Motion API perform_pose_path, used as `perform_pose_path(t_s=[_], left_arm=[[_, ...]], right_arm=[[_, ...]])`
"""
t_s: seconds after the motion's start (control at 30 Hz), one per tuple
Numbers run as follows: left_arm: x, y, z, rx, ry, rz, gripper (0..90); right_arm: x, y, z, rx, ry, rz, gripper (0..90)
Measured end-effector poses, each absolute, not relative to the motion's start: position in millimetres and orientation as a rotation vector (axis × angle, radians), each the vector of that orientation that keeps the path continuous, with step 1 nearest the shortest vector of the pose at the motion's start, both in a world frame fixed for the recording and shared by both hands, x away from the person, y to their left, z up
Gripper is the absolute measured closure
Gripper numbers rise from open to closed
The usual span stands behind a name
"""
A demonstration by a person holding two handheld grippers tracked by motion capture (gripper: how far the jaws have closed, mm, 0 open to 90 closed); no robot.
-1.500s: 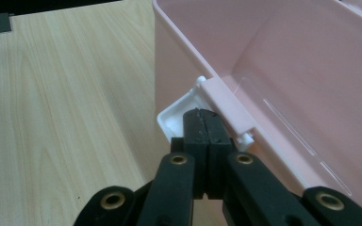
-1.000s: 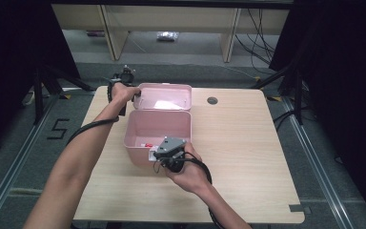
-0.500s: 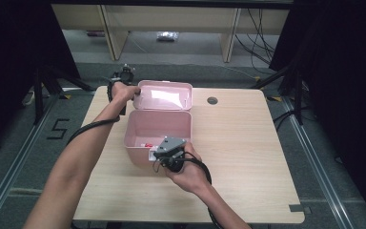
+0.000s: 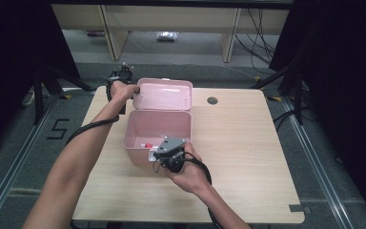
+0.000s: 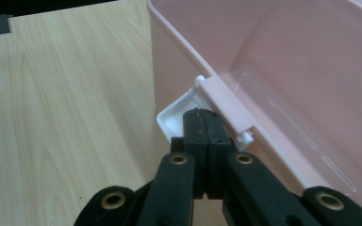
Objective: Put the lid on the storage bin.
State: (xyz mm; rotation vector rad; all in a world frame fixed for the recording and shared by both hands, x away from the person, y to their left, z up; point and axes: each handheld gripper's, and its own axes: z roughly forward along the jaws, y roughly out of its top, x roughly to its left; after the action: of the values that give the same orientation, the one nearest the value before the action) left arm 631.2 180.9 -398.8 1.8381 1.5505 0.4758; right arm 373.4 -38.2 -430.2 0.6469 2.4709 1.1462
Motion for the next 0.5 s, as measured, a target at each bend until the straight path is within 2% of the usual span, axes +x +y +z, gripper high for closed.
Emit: perform_pose_path(t_s=[0.5], left_arm=[[623.3, 183.1, -383.2, 1.818, 1.515, 0.494, 85.7]], right_arm=[[372.5, -37.9, -430.3, 0.638, 2.469, 1.14, 90.0]])
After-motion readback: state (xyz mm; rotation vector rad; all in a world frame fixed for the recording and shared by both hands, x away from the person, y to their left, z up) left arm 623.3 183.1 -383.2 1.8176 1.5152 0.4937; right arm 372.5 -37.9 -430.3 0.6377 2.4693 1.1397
